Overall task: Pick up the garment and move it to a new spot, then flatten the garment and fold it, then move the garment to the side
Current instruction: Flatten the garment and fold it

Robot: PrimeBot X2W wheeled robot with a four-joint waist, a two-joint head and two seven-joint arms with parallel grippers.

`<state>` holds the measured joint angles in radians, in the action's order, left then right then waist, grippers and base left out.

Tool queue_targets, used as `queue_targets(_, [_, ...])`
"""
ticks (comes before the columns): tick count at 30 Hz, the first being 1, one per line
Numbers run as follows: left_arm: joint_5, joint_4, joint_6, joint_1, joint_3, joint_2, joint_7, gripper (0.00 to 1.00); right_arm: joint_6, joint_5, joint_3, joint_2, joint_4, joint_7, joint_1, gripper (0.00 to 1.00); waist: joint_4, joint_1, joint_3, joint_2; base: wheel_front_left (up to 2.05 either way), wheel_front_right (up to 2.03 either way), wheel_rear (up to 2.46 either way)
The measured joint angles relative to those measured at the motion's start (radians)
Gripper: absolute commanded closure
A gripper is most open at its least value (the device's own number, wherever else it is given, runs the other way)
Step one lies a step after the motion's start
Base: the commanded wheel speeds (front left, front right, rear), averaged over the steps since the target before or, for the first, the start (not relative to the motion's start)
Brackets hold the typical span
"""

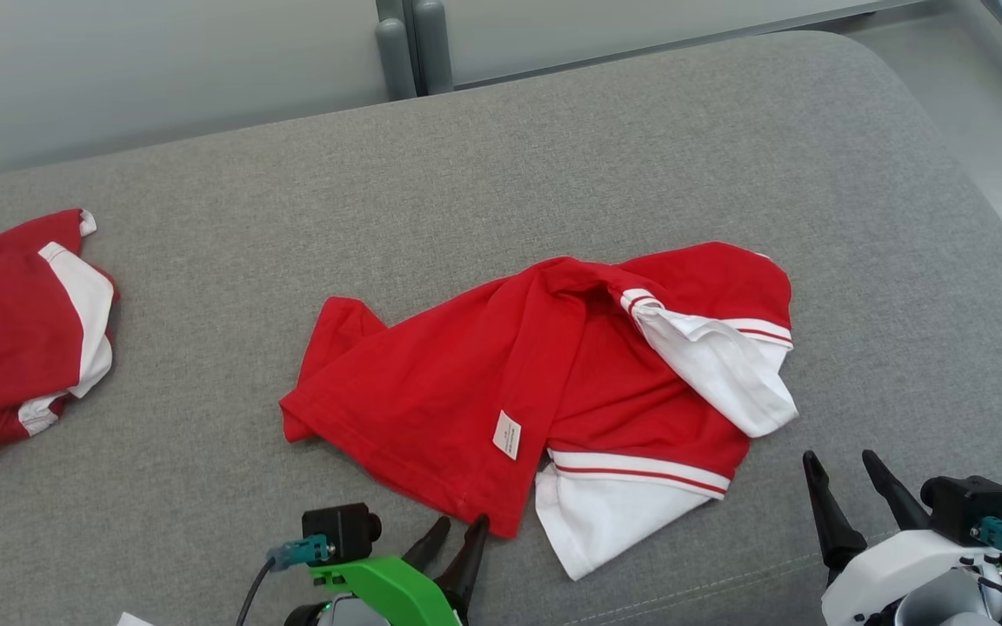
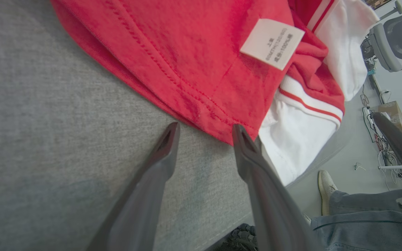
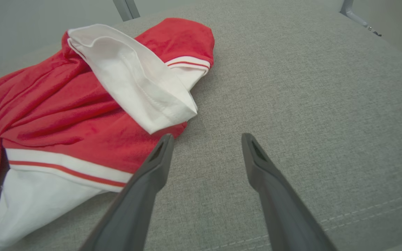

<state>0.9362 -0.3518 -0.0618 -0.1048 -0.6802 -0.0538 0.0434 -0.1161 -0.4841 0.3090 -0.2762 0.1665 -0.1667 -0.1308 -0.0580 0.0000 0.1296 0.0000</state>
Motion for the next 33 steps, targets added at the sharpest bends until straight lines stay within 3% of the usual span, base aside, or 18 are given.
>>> queue_targets(3, [0.001, 0.0, 0.0, -0.007, -0.001, 0.0, 0.0, 0.36, 0.0, 0.0, 0.0, 0.0, 0.0, 0.0, 0.0, 0.0, -0.001, 0.0, 0.001, 0.0, 0.0, 0.0, 0.0])
queue_targets(12, [0.002, -0.007, 0.009, -0.026, -0.006, 0.0, 0.0, 0.42, 0.0, 0.001, 0.0, 0.001, 0.0, 0.0, 0.0, 0.0, -0.003, 0.0, 0.002, 0.0, 0.0, 0.0, 0.0])
queue_targets(15, [0.005, -0.008, 0.009, -0.033, -0.008, 0.001, 0.001, 0.51, 0.0, 0.001, 0.0, 0.001, 0.001, 0.0, 0.0, 0.0, -0.004, 0.0, 0.0, 0.0, 0.0, 0.0, 0.0])
queue_targets(27, [0.011, -0.023, 0.009, -0.044, -0.03, 0.002, 0.003, 0.68, 0.0, 0.002, 0.001, 0.004, 0.001, 0.0, 0.0, 0.0, -0.003, 0.0, 0.001, 0.0, 0.0, 0.0, 0.0])
queue_targets(33, [0.011, -0.027, 0.009, -0.052, -0.032, 0.002, 0.012, 0.92, 0.0, 0.003, 0.001, 0.005, 0.001, 0.0, 0.0, 0.0, -0.003, 0.0, 0.001, 0.0, 0.0, 0.0, 0.0])
